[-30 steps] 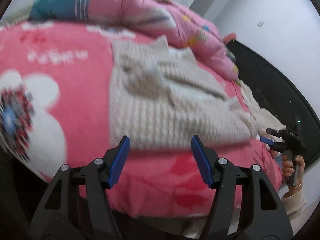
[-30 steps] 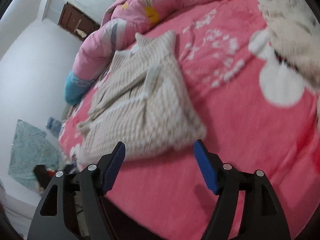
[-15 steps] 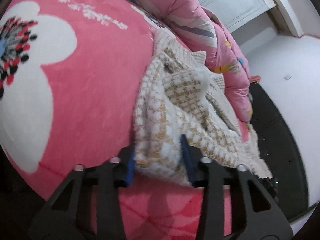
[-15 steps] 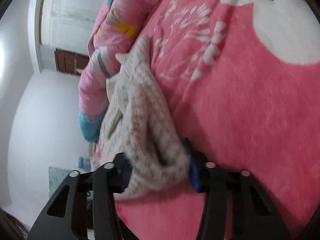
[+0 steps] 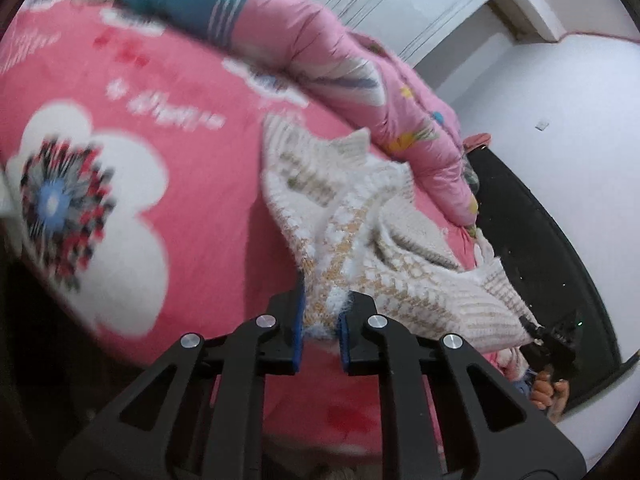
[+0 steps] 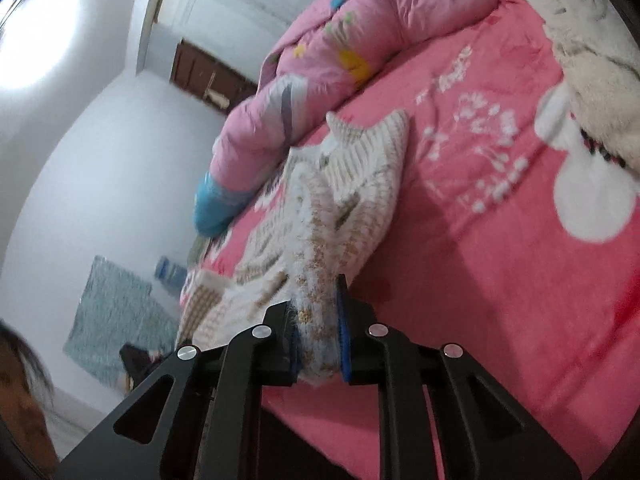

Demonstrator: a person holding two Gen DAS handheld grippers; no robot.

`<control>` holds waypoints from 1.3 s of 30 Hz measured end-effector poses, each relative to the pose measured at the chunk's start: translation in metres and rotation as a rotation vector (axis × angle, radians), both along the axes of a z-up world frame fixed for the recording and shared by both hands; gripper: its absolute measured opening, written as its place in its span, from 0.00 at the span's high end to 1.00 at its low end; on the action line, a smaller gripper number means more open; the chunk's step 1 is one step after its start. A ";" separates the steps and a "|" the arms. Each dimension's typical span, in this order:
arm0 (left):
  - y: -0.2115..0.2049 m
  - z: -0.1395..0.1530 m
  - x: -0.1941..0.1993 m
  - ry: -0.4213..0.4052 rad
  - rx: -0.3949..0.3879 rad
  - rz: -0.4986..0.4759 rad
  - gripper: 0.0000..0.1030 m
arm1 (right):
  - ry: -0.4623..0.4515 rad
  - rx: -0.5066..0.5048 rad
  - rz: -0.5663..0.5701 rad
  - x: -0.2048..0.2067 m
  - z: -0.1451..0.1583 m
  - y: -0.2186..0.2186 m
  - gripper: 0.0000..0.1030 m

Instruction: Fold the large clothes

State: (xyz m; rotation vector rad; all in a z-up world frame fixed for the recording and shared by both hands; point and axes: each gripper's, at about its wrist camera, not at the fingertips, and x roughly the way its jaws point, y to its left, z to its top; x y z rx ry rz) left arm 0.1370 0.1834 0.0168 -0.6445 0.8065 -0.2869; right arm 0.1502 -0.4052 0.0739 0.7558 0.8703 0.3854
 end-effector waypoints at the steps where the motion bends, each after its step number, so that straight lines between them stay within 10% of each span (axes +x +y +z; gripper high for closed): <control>1: 0.003 -0.011 0.001 0.027 -0.003 -0.006 0.87 | 0.036 0.008 0.021 -0.004 -0.011 -0.005 0.86; 7: 0.009 -0.071 0.012 0.162 -0.072 -0.019 0.85 | 0.219 0.093 0.007 0.001 -0.080 -0.032 0.85; 13: 0.007 -0.067 0.011 0.153 -0.014 -0.042 0.84 | 0.129 -0.062 -0.093 -0.018 -0.041 -0.065 0.84; 17: 0.006 -0.068 0.012 0.164 0.006 -0.034 0.79 | 0.111 -0.186 0.122 -0.019 -0.029 -0.030 0.41; 22: 0.004 -0.064 0.013 0.157 0.056 -0.024 0.76 | 0.129 -0.426 0.300 -0.015 -0.042 0.012 0.42; 24: 0.002 -0.058 0.013 0.140 0.094 -0.029 0.78 | 0.133 -0.545 0.387 -0.011 -0.048 0.027 0.78; 31: 0.004 -0.038 0.007 0.093 0.168 -0.018 0.82 | -0.114 -1.168 0.674 -0.037 -0.022 0.088 0.84; 39: 0.010 -0.019 -0.006 0.036 0.249 0.004 0.84 | 0.028 -1.385 0.512 -0.030 -0.057 0.065 0.81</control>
